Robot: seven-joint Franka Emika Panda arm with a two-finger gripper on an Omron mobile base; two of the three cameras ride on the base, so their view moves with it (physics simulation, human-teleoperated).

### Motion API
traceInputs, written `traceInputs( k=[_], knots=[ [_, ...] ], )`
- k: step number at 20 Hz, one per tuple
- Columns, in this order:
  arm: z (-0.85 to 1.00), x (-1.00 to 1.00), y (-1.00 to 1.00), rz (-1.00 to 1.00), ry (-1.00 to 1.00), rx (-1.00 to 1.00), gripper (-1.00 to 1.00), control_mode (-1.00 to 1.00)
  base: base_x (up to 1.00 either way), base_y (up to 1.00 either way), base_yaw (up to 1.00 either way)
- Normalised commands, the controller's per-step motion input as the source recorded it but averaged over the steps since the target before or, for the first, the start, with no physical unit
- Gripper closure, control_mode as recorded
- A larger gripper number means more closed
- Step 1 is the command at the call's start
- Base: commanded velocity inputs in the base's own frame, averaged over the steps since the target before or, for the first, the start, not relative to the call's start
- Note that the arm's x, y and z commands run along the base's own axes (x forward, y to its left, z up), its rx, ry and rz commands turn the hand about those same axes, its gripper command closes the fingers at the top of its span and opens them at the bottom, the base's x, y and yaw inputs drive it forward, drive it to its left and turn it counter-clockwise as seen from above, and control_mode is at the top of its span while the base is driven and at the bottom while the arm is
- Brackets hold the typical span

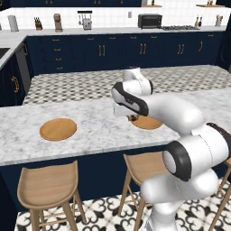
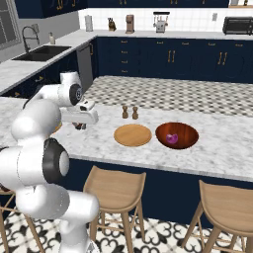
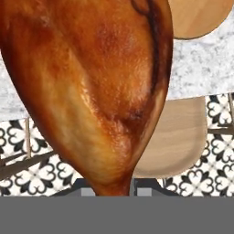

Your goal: Pick the chicken drumstick and onion from their plates and place them in the bowl. Then put the bowl in the fridge.

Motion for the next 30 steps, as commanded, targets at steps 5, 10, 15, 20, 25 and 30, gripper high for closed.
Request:
traceInputs(
  k=[5, 10, 15, 20, 25, 30],
  knots=[
    [0.30, 0.00, -1.00, -0.11, 0.00, 0.00, 1.00, -1.00, 0.00, 0.00, 0.00],
    [0.15, 0.00, -1.00, -0.06, 0.00, 0.00, 1.00, -1.00, 0.00, 0.00, 0.00],
    [0.00, 0.03, -1.00, 0.00, 0.00, 0.04, 1.00, -1.00, 0.00, 0.00, 0.00],
    [-0.01, 0.32, -1.00, 0.02, 0.00, 0.09, 1.00, -1.00, 0.00, 0.00, 0.00],
    [-0.14, 0.51, -1.00, 0.14, 0.00, 0.14, 1.00, -1.00, 0.00, 0.00, 0.00],
    [-0.27, 0.58, -0.73, 0.07, 0.00, 0.03, 1.00, -1.00, 0.00, 0.00, 0.00]
  ],
)
